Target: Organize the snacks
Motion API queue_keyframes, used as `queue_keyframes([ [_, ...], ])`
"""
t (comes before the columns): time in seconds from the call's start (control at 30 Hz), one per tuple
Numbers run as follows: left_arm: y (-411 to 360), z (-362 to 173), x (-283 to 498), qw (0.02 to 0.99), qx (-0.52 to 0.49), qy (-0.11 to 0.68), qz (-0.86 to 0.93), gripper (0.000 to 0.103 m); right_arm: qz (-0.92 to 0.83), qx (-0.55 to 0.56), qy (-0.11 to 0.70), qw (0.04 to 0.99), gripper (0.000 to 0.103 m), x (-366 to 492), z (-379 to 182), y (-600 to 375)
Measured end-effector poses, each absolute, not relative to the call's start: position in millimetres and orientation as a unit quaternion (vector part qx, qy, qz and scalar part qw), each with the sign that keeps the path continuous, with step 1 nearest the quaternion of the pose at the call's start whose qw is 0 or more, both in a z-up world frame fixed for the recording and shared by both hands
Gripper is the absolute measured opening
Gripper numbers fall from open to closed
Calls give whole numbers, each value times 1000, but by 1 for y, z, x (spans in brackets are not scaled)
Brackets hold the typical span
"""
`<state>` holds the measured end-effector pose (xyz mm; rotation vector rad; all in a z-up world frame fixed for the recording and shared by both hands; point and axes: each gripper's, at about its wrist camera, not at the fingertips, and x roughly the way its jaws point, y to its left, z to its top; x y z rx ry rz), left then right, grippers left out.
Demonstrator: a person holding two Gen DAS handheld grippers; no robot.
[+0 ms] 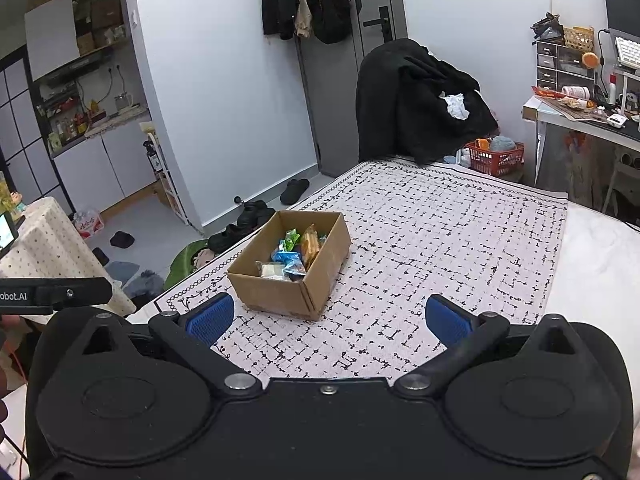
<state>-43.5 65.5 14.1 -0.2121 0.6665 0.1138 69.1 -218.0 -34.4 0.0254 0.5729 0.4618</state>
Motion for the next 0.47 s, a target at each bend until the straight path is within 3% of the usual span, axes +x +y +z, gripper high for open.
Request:
queue_keyframes([
  [0.47,61,14,-41,936,-86,335,56,103,217,33,283,934,103,73,-38,-231],
])
